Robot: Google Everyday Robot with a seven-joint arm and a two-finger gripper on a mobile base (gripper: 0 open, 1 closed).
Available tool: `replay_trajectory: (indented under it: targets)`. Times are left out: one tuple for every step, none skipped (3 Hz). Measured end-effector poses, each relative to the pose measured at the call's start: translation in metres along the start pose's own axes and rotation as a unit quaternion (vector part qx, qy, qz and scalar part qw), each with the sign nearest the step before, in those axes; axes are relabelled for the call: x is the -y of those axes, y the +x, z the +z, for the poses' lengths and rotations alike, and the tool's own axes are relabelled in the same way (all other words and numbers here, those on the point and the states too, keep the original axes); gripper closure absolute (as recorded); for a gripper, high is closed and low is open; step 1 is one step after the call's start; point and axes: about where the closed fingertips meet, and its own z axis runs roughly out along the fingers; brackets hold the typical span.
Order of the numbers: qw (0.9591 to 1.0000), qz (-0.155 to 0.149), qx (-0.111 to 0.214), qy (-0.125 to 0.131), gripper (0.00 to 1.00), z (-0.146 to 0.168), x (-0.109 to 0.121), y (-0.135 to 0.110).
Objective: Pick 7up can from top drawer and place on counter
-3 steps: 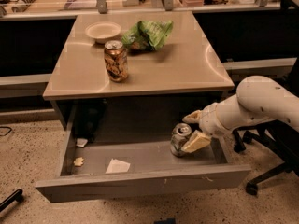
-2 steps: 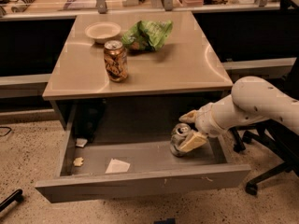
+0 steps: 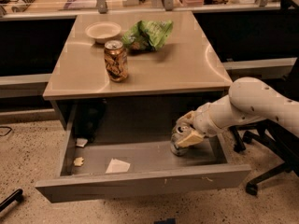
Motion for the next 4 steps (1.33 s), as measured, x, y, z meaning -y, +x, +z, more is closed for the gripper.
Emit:
replay_trajectory:
  targets:
    - [1.0, 0.0, 0.0, 0.0, 0.75, 0.0, 0.0, 0.0]
    - [1.0, 0.0, 0.001, 0.0, 0.98, -0.001, -0.001, -0.001]
    - [0.9997, -0.011, 0.02, -0.005, 1.0, -0.024, -0.005, -0.033]
    - [0.9989, -0.022, 0.036, -0.02, 1.0, -0.06, -0.005, -0.081]
